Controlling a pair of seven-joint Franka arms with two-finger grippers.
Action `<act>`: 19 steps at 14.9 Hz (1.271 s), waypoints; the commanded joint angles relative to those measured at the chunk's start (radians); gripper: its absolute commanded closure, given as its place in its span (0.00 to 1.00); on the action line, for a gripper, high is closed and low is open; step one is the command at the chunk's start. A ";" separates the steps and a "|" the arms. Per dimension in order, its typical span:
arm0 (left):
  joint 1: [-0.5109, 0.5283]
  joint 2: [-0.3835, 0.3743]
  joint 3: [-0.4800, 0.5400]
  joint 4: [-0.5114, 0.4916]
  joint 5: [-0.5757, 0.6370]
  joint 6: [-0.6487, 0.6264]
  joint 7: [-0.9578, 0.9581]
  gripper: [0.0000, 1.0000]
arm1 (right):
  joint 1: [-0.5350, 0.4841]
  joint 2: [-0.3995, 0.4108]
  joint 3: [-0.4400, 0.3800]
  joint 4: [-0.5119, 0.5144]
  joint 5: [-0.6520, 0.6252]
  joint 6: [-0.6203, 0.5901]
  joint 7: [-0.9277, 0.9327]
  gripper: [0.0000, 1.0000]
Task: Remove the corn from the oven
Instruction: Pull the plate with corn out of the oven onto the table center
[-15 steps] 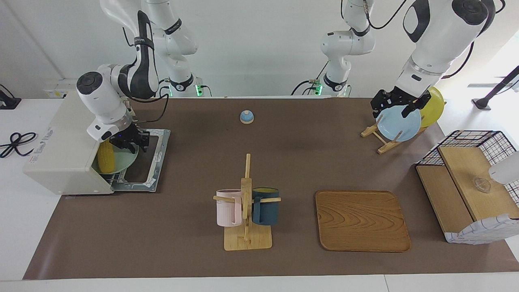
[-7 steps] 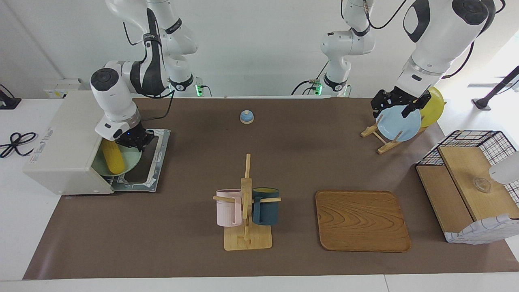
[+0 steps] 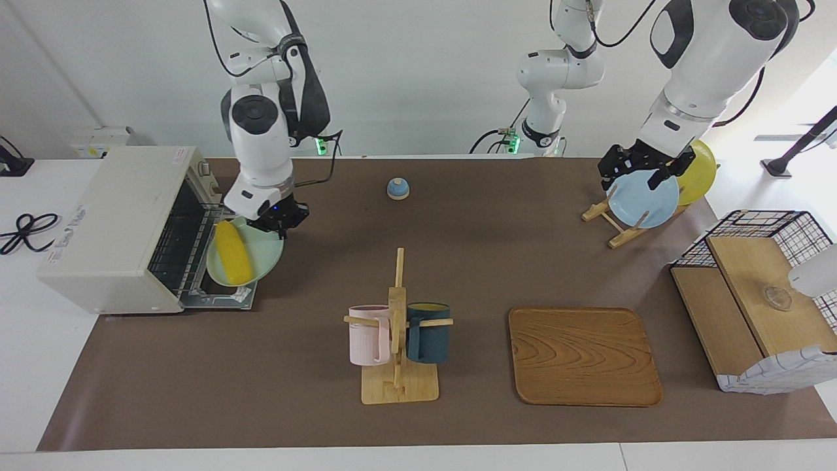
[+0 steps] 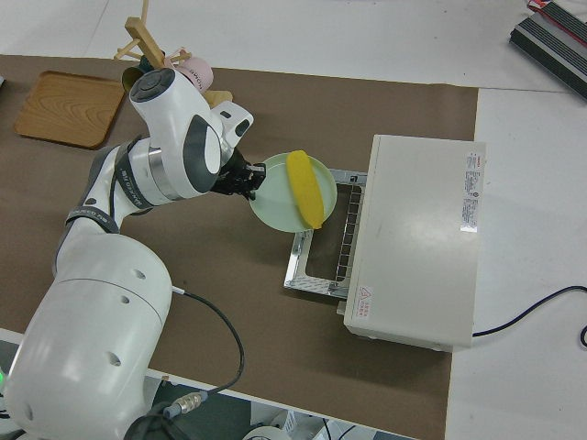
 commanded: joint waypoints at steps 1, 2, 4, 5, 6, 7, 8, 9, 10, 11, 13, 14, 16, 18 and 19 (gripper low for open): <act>0.012 -0.025 -0.005 -0.029 0.010 0.014 0.002 0.00 | 0.114 0.131 -0.002 0.189 -0.024 -0.089 0.164 1.00; 0.012 -0.025 -0.005 -0.029 0.010 0.011 0.002 0.00 | 0.155 0.154 -0.004 0.226 -0.016 -0.093 0.204 1.00; 0.012 -0.025 -0.005 -0.031 0.010 0.013 0.003 0.00 | 0.235 0.215 -0.002 0.281 -0.016 -0.099 0.307 1.00; 0.012 -0.025 -0.005 -0.031 0.010 0.016 0.005 0.00 | 0.279 0.261 -0.002 0.323 -0.019 -0.099 0.377 1.00; 0.012 -0.025 -0.005 -0.031 0.010 0.016 0.005 0.00 | 0.325 0.324 -0.004 0.381 -0.023 -0.104 0.454 1.00; 0.014 -0.025 -0.005 -0.031 0.010 0.017 0.006 0.00 | 0.353 0.377 -0.002 0.439 -0.018 -0.101 0.510 1.00; 0.014 -0.025 -0.005 -0.031 0.010 0.019 0.005 0.00 | 0.361 0.414 -0.002 0.473 -0.010 -0.089 0.540 1.00; 0.016 -0.025 -0.005 -0.031 0.010 0.020 0.006 0.00 | 0.367 0.436 0.004 0.478 -0.012 -0.070 0.559 1.00; 0.025 -0.025 -0.005 -0.031 0.010 0.020 0.006 0.00 | 0.380 0.450 0.015 0.476 -0.009 -0.028 0.585 1.00; 0.025 -0.025 -0.005 -0.033 0.010 0.020 0.008 0.00 | 0.398 0.456 0.018 0.455 0.000 0.033 0.625 1.00; 0.025 -0.025 -0.005 -0.033 0.010 0.022 0.012 0.00 | 0.393 0.456 0.019 0.397 0.008 0.091 0.636 1.00; 0.025 -0.025 -0.005 -0.033 0.010 0.023 0.014 0.00 | 0.390 0.455 0.019 0.383 0.039 0.115 0.640 1.00; 0.026 -0.026 -0.005 -0.036 0.010 0.029 0.014 0.00 | 0.377 0.455 0.018 0.368 0.109 0.166 0.642 1.00; 0.026 -0.025 -0.005 -0.036 0.010 0.034 0.012 0.00 | 0.366 0.456 0.019 0.372 0.190 0.201 0.642 0.86; 0.026 -0.025 -0.005 -0.036 0.010 0.036 0.012 0.00 | 0.361 0.456 0.018 0.377 0.251 0.216 0.644 0.76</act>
